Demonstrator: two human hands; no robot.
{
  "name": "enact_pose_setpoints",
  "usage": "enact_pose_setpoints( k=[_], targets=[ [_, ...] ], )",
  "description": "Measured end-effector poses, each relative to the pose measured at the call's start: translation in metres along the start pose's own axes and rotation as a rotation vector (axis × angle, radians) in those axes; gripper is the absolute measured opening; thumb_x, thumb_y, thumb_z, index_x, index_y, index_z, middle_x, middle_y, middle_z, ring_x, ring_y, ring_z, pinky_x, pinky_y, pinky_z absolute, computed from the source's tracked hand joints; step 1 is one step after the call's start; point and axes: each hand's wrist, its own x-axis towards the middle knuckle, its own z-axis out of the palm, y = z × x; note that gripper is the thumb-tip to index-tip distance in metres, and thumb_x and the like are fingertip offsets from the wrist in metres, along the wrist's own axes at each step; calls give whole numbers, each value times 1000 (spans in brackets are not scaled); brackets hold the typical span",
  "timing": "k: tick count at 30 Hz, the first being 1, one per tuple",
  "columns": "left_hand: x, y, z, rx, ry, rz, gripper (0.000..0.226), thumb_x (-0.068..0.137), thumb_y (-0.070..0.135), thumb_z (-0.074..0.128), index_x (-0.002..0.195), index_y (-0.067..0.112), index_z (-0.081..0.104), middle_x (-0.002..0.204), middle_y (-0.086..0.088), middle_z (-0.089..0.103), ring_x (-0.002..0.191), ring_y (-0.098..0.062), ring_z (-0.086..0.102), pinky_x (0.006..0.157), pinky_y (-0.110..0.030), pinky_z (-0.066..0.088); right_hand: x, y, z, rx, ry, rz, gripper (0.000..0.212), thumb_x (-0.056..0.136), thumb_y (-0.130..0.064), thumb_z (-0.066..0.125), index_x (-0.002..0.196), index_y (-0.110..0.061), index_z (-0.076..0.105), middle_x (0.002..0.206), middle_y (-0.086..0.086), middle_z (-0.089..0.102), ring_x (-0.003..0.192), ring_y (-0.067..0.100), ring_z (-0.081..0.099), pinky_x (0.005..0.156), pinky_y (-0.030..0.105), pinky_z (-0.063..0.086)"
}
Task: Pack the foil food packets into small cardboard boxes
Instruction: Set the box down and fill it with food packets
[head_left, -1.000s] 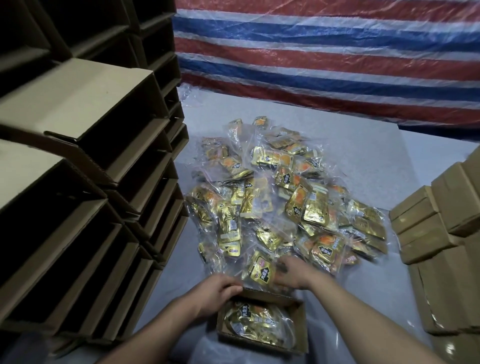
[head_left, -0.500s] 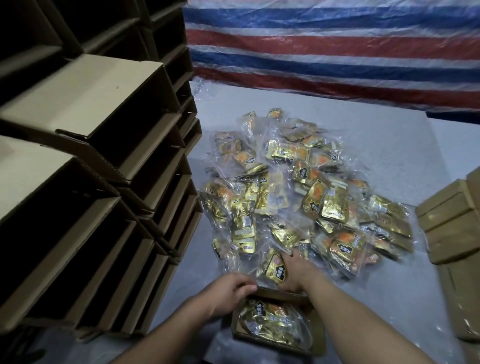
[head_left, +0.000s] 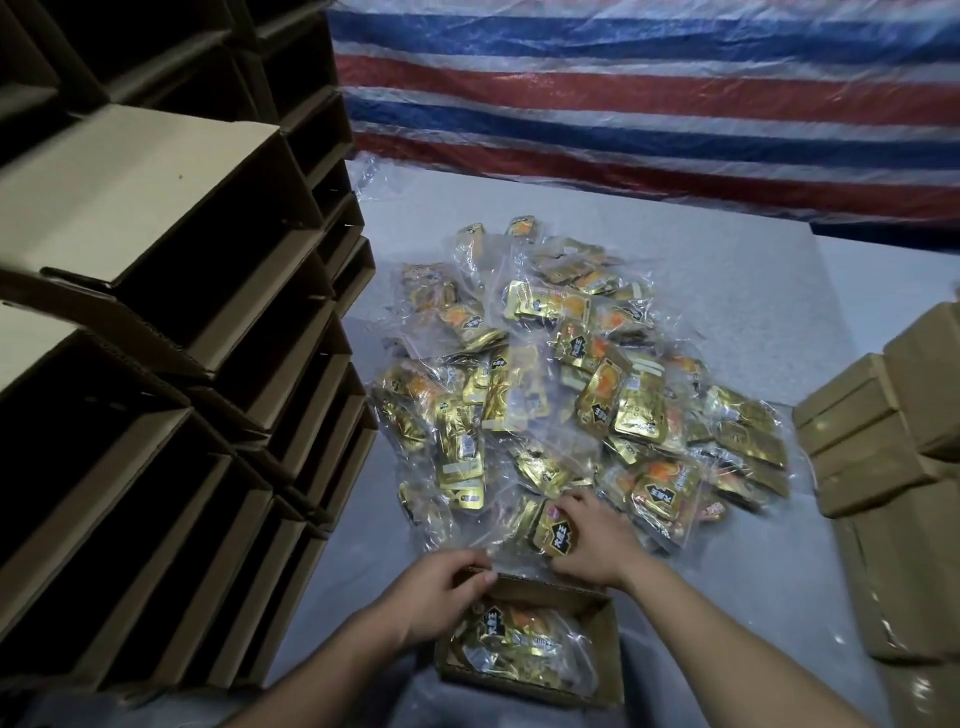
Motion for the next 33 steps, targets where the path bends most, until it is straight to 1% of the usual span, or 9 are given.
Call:
enact_pose_setpoints(
  k=[3,7,12,14,17,24,27,30,33],
  targets=[
    [2,3,-1,15,3,12,17,95,45,56,101,34,67,100,10,68,94,-3,62,89,-30,52,-15,18,-10,182,58,-8,80,69,-46,77,141,-34,44,141,-10,37,126,16,46,109,39,39],
    [3,4,-1,22,21,32,12,95,43,56,94,35,66,96,11,66,91,-3,61,87,-30,51,-36,34,-23,679,46,5,63,76,-23,86,125,-33,48,120,-12,58,106,4,60,82,8,45],
    [2,3,-1,19,17,28,11,95,43,58,90,37,66,92,12,67,88,0,62,85,-28,52,-48,29,-36,1398,104,74,51,88,4,63,133,-18,52,116,8,68,99,19,68,84,30,56],
    [2,4,0,20,24,23,14,95,43,58,90,35,67,90,12,69,86,0,63,83,-28,52,-53,22,-43,1705,92,80,44,84,-6,58,127,-14,62,98,8,72,83,20,71,72,31,60],
    [3,5,1,-13,48,-5,17,94,43,58,90,31,69,86,9,71,82,-2,65,79,-29,54,-55,16,-49,1935,57,67,34,87,-29,56,102,-8,79,102,18,73,85,29,73,87,46,56],
    [4,5,0,6,27,13,15,94,43,58,87,34,67,88,8,70,84,-5,65,83,-34,54,-51,12,-50,1941,-34,93,68,87,-62,48,104,-3,77,111,22,70,89,33,72,82,50,57],
    [2,6,0,0,33,12,14,94,44,59,87,36,67,89,8,70,85,-7,65,83,-36,54,-59,9,-53,1742,-65,69,49,87,-49,56,99,-8,79,108,16,73,94,31,70,91,53,54],
    [2,7,-1,0,29,5,14,94,46,58,88,37,67,90,7,71,86,-9,66,84,-37,54,-71,4,-59,1321,52,66,50,64,-23,85,109,-6,72,93,3,76,86,17,71,74,28,54],
    [4,9,-2,-6,26,8,13,94,44,58,93,35,68,93,9,71,89,-6,65,87,-36,53,-88,-7,-60,1197,26,-57,46,60,-14,73,103,-3,61,84,9,70,74,19,68,67,28,53]
  ],
)
